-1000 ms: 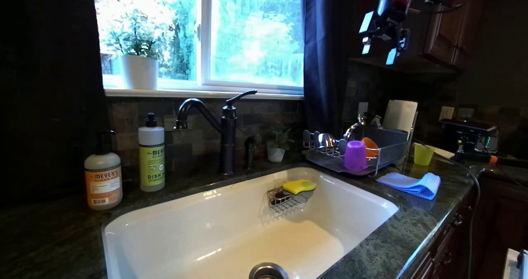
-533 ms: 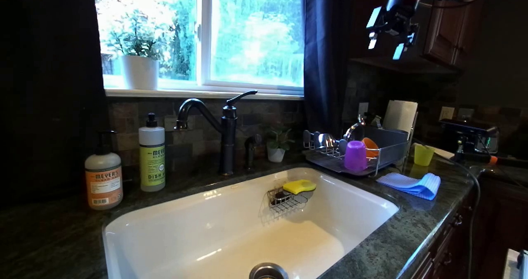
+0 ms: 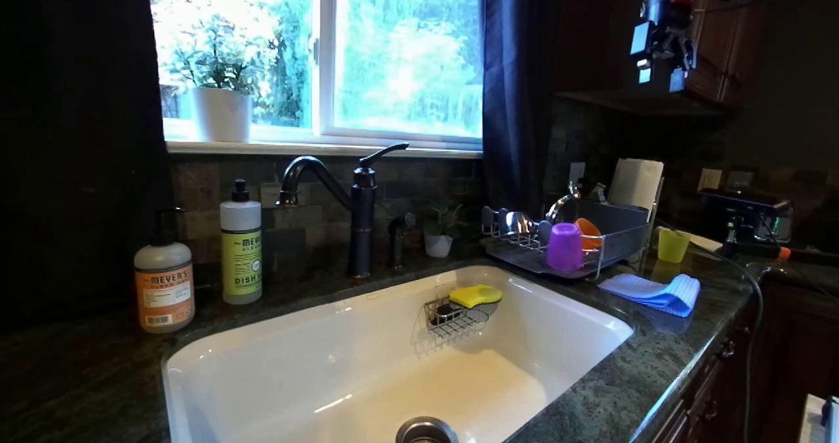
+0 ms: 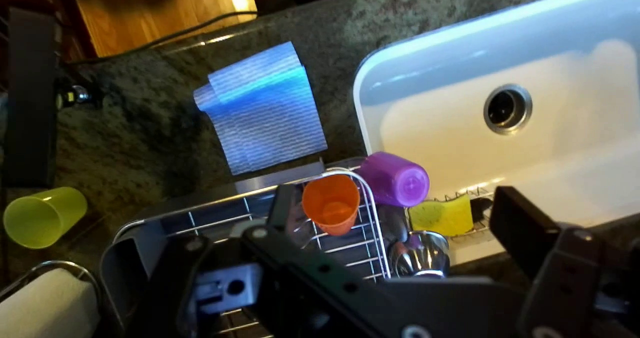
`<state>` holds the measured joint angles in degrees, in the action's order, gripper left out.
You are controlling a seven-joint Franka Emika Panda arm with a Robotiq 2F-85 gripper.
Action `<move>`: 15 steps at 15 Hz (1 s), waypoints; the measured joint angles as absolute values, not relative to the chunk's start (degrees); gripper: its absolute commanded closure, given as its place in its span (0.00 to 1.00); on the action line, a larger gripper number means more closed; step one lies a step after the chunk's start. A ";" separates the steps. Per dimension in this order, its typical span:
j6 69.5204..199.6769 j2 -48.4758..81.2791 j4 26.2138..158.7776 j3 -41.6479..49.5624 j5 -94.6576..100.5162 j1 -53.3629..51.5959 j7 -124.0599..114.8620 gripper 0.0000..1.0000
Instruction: Remove the lid from the dish rack and place it on the plate on the counter top
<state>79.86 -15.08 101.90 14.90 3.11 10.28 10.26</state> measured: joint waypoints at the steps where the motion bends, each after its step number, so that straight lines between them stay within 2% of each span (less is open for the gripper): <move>1: 77.50 -12.82 99.12 15.84 3.12 10.28 13.54 0.00; 6: 74.31 -3.81 89.16 18.08 -1.07 10.88 17.18 0.00; 12: 74.11 -3.16 88.20 18.01 -1.26 11.05 17.20 0.00; 15: 80.44 -3.04 88.46 17.31 1.28 11.20 20.32 0.00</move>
